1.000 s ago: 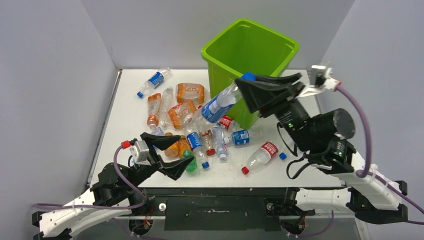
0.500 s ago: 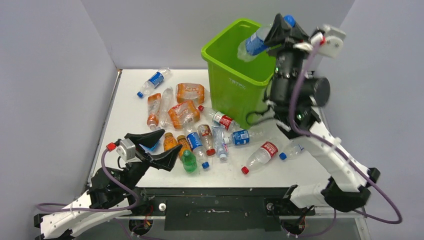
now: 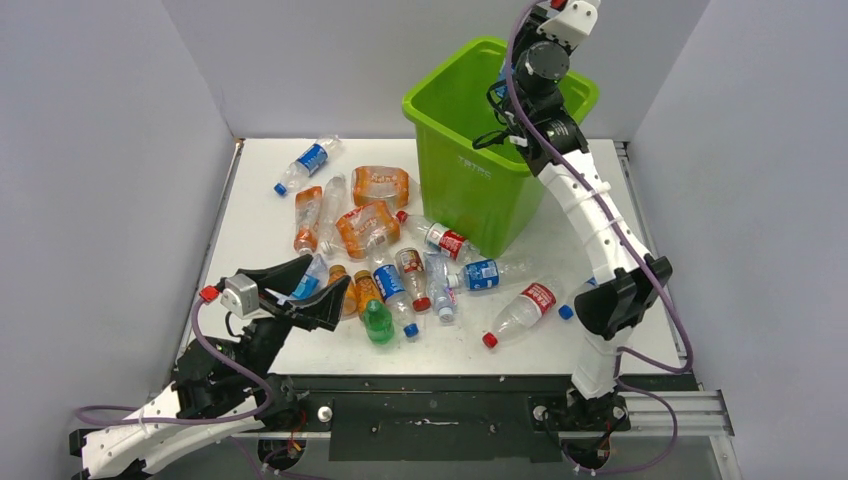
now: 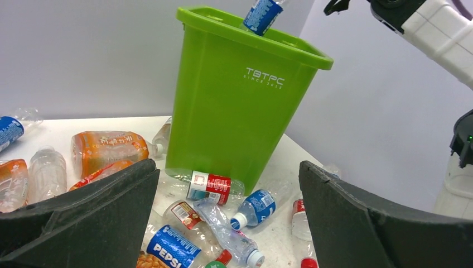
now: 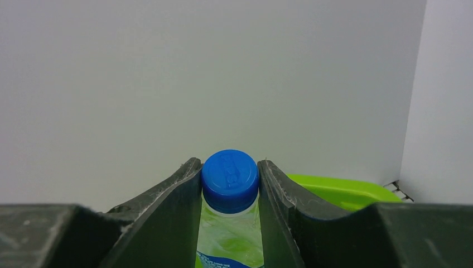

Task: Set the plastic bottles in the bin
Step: Place the plastic bottle in the trash bin.

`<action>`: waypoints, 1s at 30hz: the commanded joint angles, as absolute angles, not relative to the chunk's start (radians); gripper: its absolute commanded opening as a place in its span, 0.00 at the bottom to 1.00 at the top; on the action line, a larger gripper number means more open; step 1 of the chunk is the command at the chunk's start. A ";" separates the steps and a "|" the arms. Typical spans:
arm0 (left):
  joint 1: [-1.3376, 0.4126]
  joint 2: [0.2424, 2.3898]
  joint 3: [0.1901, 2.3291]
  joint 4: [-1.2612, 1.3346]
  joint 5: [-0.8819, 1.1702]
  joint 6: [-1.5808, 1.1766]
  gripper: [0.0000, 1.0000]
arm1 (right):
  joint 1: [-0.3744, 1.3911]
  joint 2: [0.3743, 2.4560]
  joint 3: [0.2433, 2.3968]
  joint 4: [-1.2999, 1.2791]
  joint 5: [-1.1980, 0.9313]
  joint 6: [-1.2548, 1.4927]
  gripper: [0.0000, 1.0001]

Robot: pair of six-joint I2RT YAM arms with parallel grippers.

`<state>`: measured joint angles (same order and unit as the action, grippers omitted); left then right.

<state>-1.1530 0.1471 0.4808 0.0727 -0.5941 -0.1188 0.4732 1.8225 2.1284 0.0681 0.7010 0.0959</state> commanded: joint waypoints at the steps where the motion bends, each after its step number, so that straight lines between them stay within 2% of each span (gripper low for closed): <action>1: -1.158 0.153 0.501 0.093 -0.609 -0.109 0.96 | 0.417 1.856 2.244 -0.094 0.639 0.225 0.35; 3: -1.158 0.151 0.502 0.091 -0.611 -0.109 0.96 | 0.390 1.850 2.242 -0.137 0.597 0.297 0.74; 4: -1.158 0.148 0.502 0.091 -0.613 -0.109 0.96 | 0.380 1.842 2.233 -0.144 0.577 0.324 0.86; 6: -1.158 0.147 0.499 0.095 -0.613 -0.106 0.96 | 0.376 1.826 2.233 -0.150 0.552 0.344 0.99; 8: -1.158 0.151 0.499 0.096 -0.610 -0.103 0.96 | 0.375 1.809 2.255 -0.177 0.536 0.367 0.92; 11: -1.158 0.166 0.508 0.087 -0.601 -0.108 0.96 | 0.377 1.737 2.234 -0.219 0.510 0.432 0.91; 15: -1.157 0.198 0.526 0.068 -0.572 -0.118 0.96 | 0.382 1.561 2.092 -0.247 0.434 0.500 0.90; 22: -1.161 0.317 0.576 0.002 -0.450 -0.092 0.96 | 0.385 1.056 1.503 -0.178 0.244 0.543 0.90; 26: -1.168 0.405 0.595 -0.049 -0.353 -0.063 0.96 | 0.385 0.819 1.276 -0.246 0.143 0.527 0.90; 30: -1.180 0.514 0.624 -0.073 -0.236 -0.046 0.96 | 0.386 0.640 1.094 -0.369 0.136 0.519 0.90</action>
<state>-1.1656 0.4274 0.5613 -0.0364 -0.3897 -0.0818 0.3832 0.7204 1.2518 -0.2234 0.2119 0.5163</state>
